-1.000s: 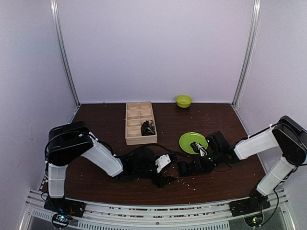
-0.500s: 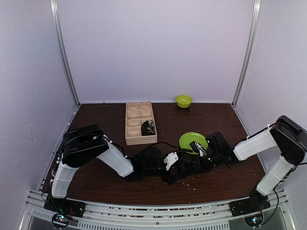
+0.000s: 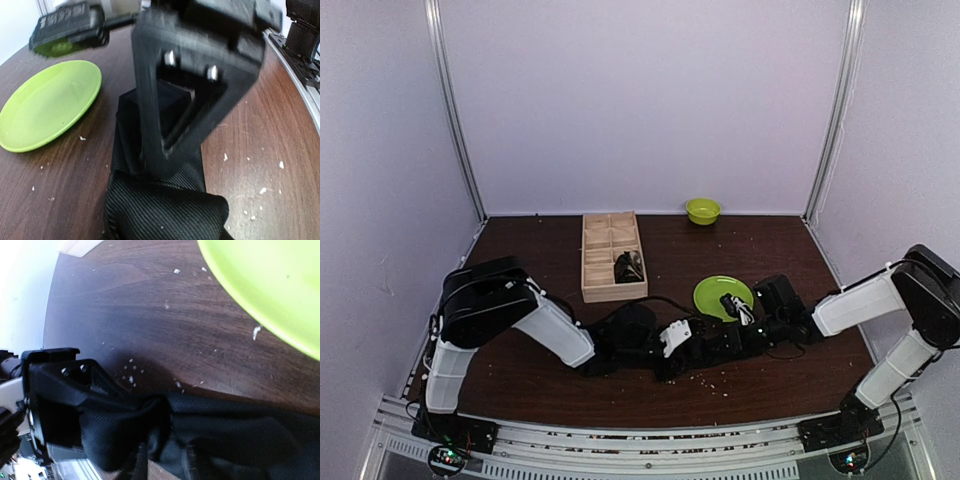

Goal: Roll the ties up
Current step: Roll the tie at the center of the board.

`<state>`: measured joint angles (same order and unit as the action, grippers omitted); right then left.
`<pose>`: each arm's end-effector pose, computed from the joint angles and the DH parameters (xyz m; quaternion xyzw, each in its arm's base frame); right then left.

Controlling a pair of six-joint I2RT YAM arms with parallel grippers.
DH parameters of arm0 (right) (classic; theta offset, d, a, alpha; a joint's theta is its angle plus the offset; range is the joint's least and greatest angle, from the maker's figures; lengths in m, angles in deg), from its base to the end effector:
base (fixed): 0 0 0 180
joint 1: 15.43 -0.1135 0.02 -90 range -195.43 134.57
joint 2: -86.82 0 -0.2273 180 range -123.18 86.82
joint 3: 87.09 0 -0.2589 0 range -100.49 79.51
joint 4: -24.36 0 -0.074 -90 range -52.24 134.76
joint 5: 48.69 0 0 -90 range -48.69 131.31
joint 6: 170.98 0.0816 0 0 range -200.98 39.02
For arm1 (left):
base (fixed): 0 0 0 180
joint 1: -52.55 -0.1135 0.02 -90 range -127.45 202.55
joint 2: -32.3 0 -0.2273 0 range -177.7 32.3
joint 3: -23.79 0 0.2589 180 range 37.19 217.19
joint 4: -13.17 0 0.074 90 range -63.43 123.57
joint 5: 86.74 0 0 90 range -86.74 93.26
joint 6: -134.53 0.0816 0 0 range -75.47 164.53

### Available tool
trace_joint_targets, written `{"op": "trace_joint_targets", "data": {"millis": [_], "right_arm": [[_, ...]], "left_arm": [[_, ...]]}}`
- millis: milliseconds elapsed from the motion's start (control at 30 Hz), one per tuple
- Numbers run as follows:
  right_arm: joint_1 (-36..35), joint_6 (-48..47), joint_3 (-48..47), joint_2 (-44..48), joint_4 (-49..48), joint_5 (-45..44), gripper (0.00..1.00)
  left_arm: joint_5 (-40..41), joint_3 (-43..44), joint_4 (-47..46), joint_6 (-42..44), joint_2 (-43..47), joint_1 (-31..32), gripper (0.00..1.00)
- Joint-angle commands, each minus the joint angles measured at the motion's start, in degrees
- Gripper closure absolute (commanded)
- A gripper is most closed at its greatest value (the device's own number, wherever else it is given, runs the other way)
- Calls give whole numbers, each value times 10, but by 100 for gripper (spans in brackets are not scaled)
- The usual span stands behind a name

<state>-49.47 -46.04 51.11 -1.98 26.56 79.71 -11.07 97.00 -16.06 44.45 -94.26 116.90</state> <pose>0.2053 0.1998 0.0470 -0.1077 0.8860 0.4405 0.0968 0.1764 -0.4141 0.0258 0.5004 0.6690 -0.3762 0.4007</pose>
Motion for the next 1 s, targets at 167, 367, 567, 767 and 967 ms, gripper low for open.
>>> {"op": "trace_joint_targets", "data": {"millis": [167, 367, 567, 767, 967], "right_arm": [[3, 52, -13, 69, 14, 43, 57], [-26, 56, -40, 23, 18, 39, 54], [-34, 47, -53, -17, 24, 12, 64], [-31, 43, -36, -24, 31, -18, 100], [-21, 44, -5, -29, 18, -15, 100]], "left_arm": [[20, 44, 238, 35, 21, 2, 59], [18, 74, 292, 24, 11, 1, 58], [12, 78, 300, 27, 12, 1, 58], [2, 82, 296, 34, 14, 0, 57], [4, 78, 251, 32, 35, -10, 31]]}}
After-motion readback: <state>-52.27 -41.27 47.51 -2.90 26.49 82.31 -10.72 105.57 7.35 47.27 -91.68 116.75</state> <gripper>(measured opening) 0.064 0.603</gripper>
